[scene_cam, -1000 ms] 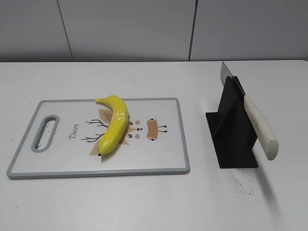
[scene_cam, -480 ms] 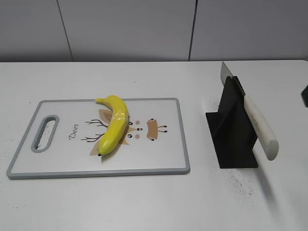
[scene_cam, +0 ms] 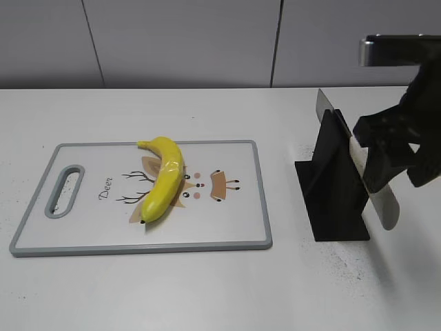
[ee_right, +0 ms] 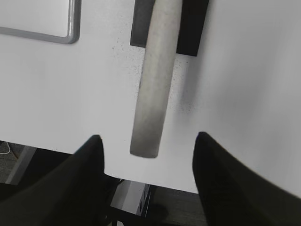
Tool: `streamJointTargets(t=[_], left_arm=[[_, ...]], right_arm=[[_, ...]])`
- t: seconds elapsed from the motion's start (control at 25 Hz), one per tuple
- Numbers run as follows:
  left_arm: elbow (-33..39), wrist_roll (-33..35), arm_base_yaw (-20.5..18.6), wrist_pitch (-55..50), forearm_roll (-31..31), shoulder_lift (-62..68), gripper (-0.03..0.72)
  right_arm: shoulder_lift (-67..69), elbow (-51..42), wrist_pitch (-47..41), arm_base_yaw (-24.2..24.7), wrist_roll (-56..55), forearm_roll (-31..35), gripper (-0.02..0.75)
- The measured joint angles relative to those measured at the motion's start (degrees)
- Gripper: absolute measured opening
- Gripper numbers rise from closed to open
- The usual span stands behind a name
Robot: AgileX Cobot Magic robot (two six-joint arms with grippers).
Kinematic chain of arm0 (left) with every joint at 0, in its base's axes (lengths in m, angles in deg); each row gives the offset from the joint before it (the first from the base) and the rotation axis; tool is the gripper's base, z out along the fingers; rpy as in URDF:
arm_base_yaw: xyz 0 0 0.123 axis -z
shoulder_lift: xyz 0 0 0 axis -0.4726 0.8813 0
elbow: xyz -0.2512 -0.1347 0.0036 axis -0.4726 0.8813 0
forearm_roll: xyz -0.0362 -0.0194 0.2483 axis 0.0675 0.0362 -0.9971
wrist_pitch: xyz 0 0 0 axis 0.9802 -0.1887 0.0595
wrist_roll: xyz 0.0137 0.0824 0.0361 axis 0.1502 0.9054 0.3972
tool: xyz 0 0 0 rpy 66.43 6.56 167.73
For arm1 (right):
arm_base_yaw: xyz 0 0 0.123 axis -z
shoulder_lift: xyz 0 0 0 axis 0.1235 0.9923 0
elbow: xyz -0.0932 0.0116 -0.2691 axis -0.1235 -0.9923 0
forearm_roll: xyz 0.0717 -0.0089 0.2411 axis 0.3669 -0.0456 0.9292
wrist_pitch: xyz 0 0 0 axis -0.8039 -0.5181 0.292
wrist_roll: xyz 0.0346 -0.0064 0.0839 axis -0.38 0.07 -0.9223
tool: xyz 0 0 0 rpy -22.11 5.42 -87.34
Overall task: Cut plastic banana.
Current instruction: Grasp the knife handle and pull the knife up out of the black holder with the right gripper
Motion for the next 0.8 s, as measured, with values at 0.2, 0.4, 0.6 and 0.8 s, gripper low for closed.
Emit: streamJointTargets(t=[0.2, 0.4, 0.6, 0.8], left_arm=[[0.0, 0.0, 0.0, 0.0, 0.0, 0.0, 0.549], [0.0, 0.0, 0.0, 0.0, 0.0, 0.0, 0.549], [0.0, 0.0, 0.0, 0.0, 0.0, 0.0, 0.549], [0.0, 0.0, 0.0, 0.0, 0.0, 0.0, 0.549]], right_arm=[[5.7, 0.1, 1.9, 0.0, -0.7, -0.4, 0.452], [10.2, 0.1, 2.5, 0.0, -3.3, -0.6, 0.452], [11.1, 0.3, 2.4, 0.0, -5.1, -0.6, 0.276], [11.1, 1.2, 2.0, 0.0, -7.0, -0.6, 0.162]])
